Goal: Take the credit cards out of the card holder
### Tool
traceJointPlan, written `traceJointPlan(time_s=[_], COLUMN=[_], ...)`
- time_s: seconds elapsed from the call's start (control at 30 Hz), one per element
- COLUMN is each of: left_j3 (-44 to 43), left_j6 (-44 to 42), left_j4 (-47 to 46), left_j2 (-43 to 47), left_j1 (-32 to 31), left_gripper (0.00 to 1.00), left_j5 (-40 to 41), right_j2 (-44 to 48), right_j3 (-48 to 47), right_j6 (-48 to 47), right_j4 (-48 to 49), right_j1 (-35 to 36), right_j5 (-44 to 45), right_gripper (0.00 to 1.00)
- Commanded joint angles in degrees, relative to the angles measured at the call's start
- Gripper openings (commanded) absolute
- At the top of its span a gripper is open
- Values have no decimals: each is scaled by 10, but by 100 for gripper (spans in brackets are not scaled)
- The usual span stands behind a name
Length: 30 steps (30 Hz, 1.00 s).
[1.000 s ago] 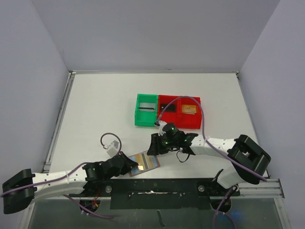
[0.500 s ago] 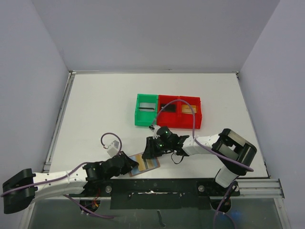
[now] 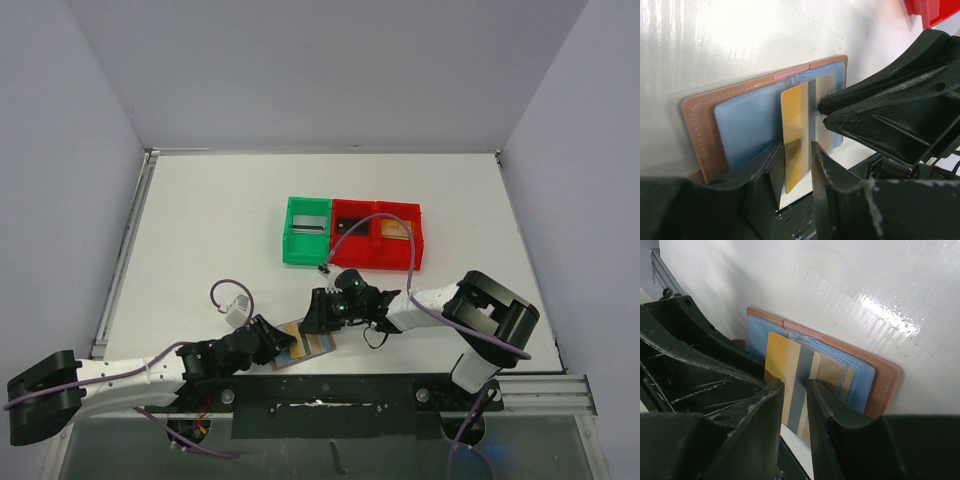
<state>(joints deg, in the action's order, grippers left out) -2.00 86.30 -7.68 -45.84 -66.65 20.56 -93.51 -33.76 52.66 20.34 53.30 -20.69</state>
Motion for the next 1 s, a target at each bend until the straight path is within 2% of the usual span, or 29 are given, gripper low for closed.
traceJointPlan(time_s=[0.0,0.1,0.27,0.3,0.43,0.53,0.7,0.83,0.97], left_j3=[10,13,2,-2,-25,-57,-99,-125,-175], left_j6=[12,15,5,3,-4,-11,-35,-72,-136], left_j4=[-23,-36,-16,-3,79,177,285,280,243], left_j2=[-22,-23,-13,-10,23,72,126,135,109], left_j1=[1,1,2,2,1,3,7,10,17], left_gripper=[28,25,2,0,0,0,0,0,0], left_j5=[6,10,11,11,16,29,32,21,14], right_j2=[-9,-7,3,9,18,31,66,123,206], right_j3=[21,25,30,33,41,45,29,14,1], right_j6=[4,4,5,6,2,-9,-35,-40,-45], right_j4=[-20,-17,-31,-34,-62,-74,-93,-104,-140], right_j1=[12,11,8,5,-19,-40,-54,-65,-100], right_j5=[-21,-23,2,15,46,44,37,45,59], right_gripper=[27,28,27,28,28,28,29,33,47])
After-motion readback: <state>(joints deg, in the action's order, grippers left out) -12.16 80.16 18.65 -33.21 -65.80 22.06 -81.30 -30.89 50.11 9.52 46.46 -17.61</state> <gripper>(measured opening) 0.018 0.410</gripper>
